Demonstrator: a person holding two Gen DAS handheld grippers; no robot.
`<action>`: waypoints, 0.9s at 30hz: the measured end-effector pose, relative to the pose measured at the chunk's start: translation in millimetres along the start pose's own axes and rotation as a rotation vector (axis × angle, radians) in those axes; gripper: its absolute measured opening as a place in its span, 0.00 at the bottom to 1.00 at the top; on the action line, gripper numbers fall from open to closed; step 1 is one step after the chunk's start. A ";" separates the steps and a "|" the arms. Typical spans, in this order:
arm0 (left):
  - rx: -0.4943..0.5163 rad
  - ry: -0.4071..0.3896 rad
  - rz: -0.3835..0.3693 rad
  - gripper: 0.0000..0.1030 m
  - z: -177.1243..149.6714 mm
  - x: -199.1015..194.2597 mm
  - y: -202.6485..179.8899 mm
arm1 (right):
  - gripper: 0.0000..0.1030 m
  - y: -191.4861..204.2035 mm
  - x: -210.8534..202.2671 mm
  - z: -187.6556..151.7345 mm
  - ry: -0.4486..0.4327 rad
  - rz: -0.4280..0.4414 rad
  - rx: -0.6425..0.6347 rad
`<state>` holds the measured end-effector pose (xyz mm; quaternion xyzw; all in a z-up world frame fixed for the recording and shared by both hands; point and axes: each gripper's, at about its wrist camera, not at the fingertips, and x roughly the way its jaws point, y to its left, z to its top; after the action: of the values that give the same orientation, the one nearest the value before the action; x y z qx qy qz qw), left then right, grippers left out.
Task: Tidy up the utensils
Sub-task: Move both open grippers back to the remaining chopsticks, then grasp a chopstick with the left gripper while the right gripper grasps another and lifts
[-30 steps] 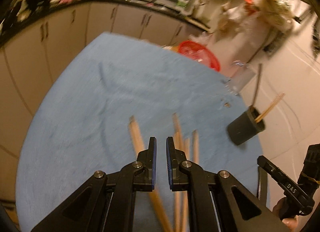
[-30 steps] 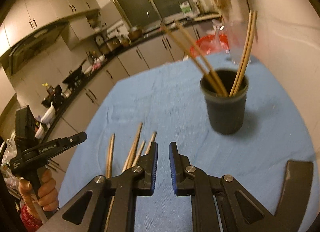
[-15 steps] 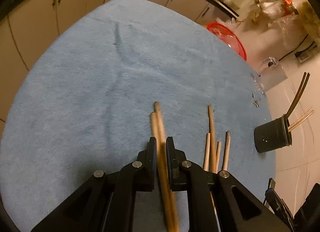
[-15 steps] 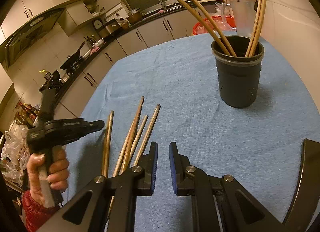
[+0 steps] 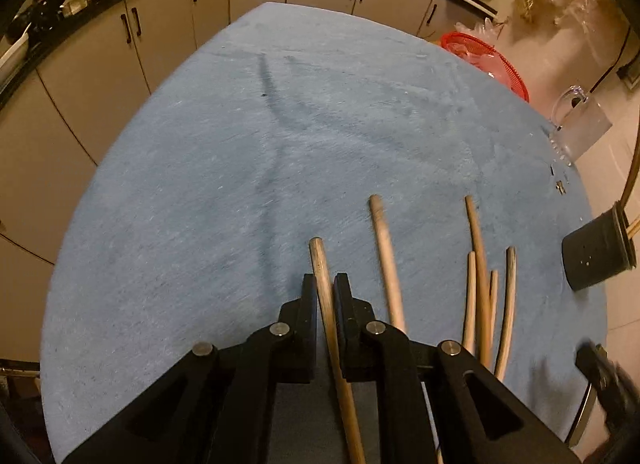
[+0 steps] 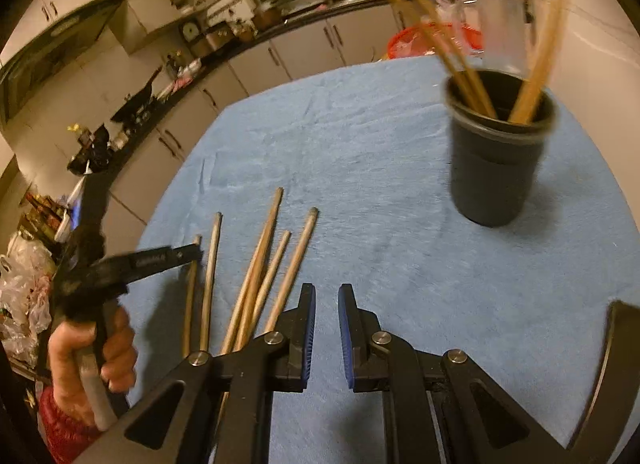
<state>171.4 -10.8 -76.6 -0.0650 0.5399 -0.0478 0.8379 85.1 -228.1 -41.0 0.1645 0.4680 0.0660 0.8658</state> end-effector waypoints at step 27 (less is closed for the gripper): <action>0.039 -0.028 -0.038 0.07 21.1 13.5 -4.3 | 0.10 29.7 106.3 67.4 0.169 -0.138 -0.050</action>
<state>196.1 -15.9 -79.4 -0.0594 0.5256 -0.0735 0.8455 201.1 -186.8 -80.3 0.1038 0.5477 0.0314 0.8296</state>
